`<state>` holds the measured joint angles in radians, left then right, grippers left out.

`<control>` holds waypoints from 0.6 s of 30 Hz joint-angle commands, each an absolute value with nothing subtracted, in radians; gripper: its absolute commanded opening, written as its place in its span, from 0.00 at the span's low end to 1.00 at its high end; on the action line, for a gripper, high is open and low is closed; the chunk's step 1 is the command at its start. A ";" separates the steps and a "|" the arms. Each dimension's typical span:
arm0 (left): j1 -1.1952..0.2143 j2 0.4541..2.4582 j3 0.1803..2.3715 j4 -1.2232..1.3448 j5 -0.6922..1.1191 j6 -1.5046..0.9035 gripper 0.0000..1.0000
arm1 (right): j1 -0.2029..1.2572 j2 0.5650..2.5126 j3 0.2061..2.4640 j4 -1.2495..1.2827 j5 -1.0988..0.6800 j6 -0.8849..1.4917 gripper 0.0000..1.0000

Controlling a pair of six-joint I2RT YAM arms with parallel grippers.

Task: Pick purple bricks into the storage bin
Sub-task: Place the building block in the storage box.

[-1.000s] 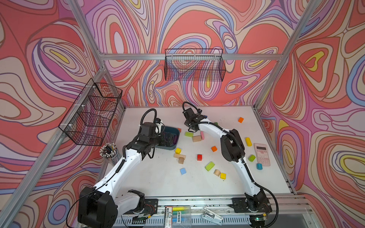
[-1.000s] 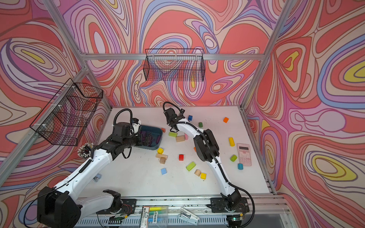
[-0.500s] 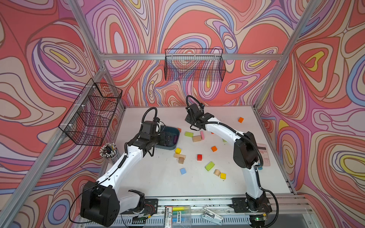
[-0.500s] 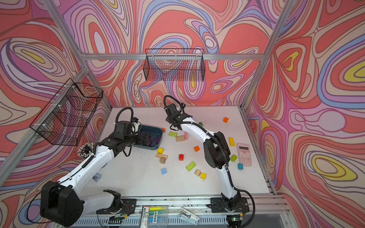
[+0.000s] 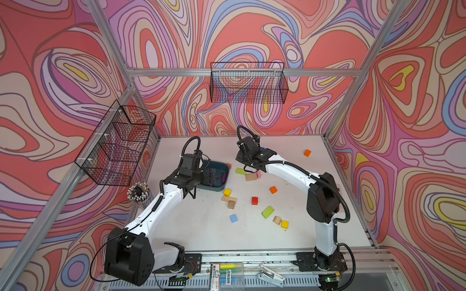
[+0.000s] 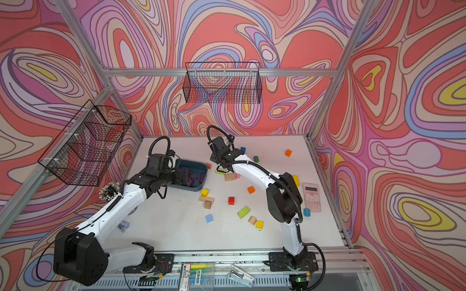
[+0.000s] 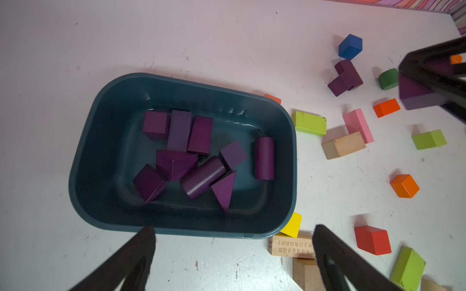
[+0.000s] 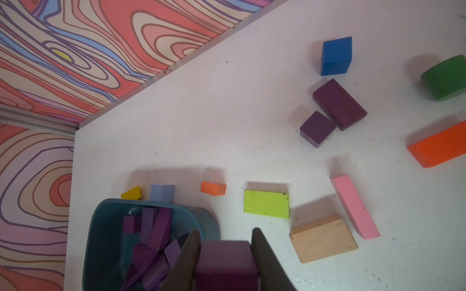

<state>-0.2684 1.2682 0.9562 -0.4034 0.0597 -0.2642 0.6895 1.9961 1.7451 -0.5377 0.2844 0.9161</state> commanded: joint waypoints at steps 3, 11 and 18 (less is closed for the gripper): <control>-0.252 1.263 0.989 -0.425 0.029 -0.271 1.00 | 0.702 1.944 1.730 -0.523 0.307 0.897 0.21; -0.234 1.261 0.998 -0.439 0.021 -0.289 1.00 | 0.722 1.943 1.733 -0.511 0.310 0.891 0.22; -0.195 1.281 1.024 -0.473 0.025 -0.325 1.00 | 0.755 1.958 1.762 -0.510 0.313 0.881 0.21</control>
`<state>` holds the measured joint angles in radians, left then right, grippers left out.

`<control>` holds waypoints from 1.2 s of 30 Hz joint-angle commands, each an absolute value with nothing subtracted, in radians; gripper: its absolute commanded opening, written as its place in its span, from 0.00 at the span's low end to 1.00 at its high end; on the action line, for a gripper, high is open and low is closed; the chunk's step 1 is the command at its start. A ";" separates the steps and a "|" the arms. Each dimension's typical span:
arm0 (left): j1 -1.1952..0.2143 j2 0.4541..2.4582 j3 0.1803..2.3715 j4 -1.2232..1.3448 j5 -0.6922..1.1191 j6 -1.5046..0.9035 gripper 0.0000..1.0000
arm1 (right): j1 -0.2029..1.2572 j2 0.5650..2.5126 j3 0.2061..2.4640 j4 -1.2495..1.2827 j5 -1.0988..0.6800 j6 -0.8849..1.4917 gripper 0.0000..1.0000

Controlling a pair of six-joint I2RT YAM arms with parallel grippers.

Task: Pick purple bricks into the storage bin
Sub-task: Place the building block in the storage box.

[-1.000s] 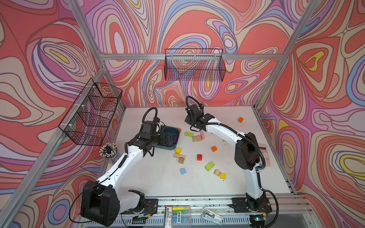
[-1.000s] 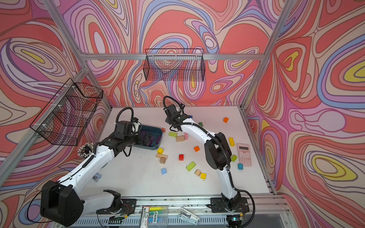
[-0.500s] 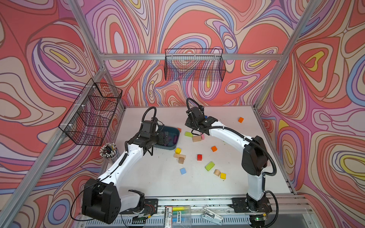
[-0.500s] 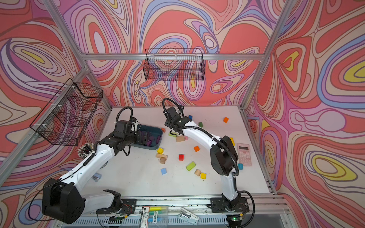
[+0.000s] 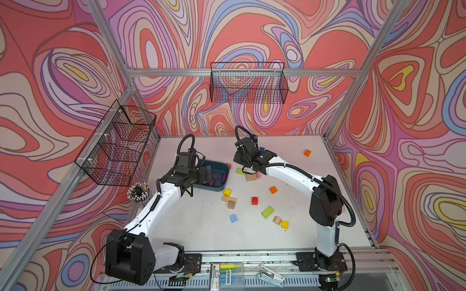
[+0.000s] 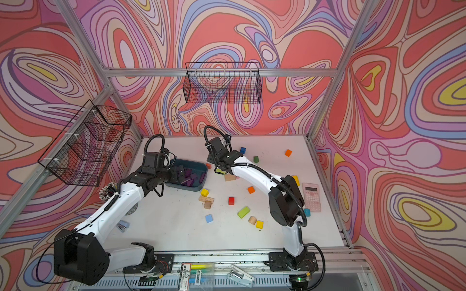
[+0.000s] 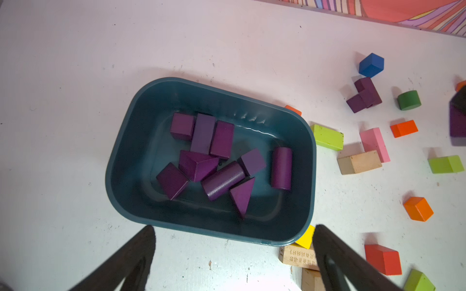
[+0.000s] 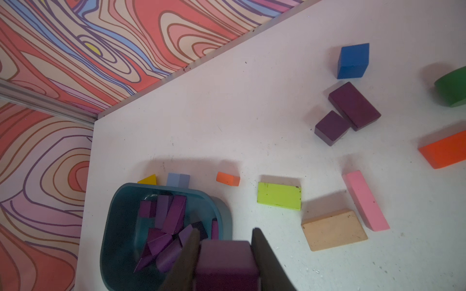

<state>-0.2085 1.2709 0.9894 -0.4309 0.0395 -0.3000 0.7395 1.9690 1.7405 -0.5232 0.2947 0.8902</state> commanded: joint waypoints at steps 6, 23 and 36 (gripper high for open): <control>-0.170 1.285 1.030 -0.481 0.017 -0.349 1.00 | 0.794 1.987 1.801 -0.509 0.307 0.875 0.21; -0.089 1.316 1.063 -0.530 -0.006 -0.391 1.00 | 0.884 2.090 1.847 -0.469 0.263 0.829 0.21; -0.086 1.321 1.069 -0.539 0.005 -0.393 1.00 | 0.904 2.273 1.971 -0.425 0.195 0.792 0.21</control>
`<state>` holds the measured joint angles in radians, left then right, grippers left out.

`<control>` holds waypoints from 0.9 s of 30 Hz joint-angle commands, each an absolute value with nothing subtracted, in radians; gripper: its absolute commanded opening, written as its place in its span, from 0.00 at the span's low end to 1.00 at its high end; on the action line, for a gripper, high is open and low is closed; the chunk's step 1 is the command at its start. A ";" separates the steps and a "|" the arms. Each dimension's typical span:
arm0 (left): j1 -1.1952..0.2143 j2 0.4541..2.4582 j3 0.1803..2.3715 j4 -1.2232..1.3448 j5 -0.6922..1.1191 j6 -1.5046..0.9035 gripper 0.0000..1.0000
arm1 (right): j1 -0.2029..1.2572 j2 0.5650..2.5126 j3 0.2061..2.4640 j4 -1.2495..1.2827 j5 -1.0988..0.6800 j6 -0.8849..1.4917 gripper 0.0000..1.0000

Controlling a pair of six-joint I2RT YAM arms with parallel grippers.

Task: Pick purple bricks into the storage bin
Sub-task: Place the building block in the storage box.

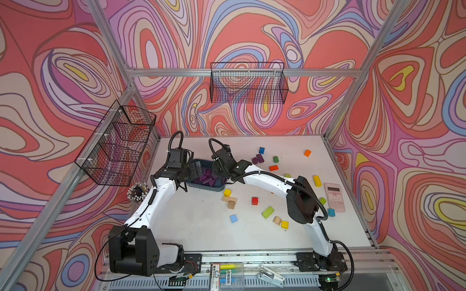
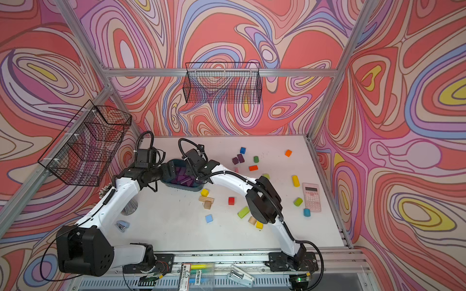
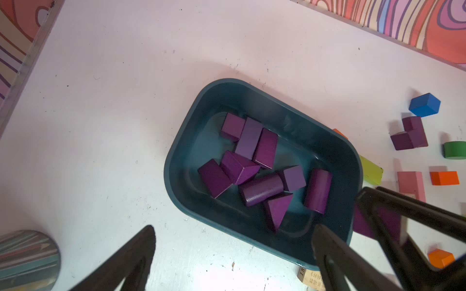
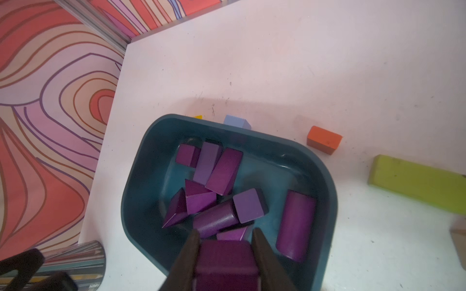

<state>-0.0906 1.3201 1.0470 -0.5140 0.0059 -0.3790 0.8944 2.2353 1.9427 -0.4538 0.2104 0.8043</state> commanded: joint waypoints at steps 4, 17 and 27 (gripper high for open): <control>-0.086 1.322 1.069 -0.539 0.014 -0.399 1.00 | 0.906 2.320 1.991 -0.396 0.180 0.793 0.22; -0.086 1.312 1.065 -0.529 0.024 -0.392 0.99 | 0.907 2.419 2.027 -0.363 0.185 0.796 0.24; -0.086 1.304 1.056 -0.520 0.034 -0.390 0.98 | 0.907 2.458 2.078 -0.378 0.182 0.799 0.28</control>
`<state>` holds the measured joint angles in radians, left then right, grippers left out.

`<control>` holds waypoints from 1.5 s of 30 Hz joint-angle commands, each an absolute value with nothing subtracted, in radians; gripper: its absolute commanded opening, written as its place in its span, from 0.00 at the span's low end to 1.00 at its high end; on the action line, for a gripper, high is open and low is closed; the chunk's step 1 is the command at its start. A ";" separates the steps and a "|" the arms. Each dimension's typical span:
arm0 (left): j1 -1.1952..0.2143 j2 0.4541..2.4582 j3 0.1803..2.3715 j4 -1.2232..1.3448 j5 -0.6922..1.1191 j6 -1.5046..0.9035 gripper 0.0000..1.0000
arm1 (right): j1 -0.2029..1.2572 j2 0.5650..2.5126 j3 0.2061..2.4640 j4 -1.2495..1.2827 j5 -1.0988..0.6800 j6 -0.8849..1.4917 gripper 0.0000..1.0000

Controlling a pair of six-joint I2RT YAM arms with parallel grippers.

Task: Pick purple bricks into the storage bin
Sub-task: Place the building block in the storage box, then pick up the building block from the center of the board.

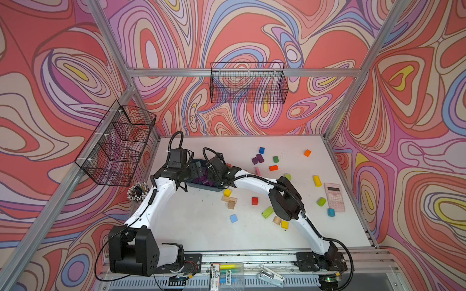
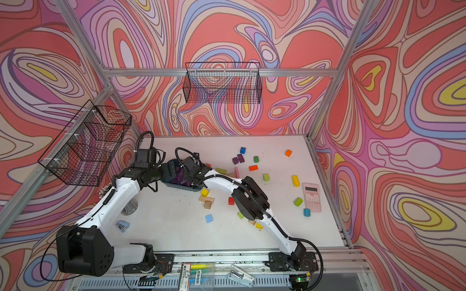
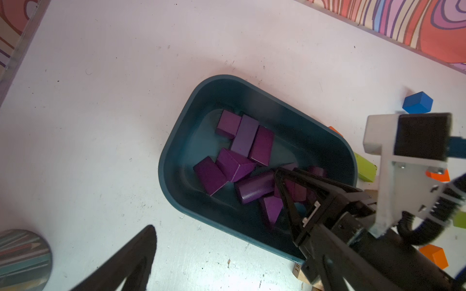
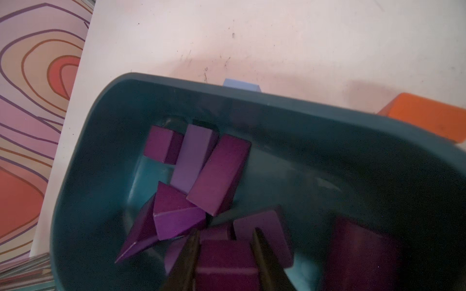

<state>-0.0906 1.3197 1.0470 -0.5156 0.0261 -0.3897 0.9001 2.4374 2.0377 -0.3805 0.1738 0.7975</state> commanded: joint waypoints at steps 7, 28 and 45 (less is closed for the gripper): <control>-0.086 1.301 1.055 -0.518 0.039 -0.391 0.98 | 0.907 2.421 2.091 -0.386 0.191 0.793 0.46; -0.086 1.311 1.053 -0.518 0.051 -0.399 0.99 | 0.813 2.087 1.838 -0.327 0.296 0.757 0.68; -0.086 1.335 1.061 -0.511 0.065 -0.410 1.00 | 0.751 1.812 1.587 -0.274 0.414 0.588 0.93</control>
<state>-0.0906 1.3357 1.0470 -0.5133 0.0563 -0.3973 0.7570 1.8587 1.6268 -0.3069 0.3687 0.6395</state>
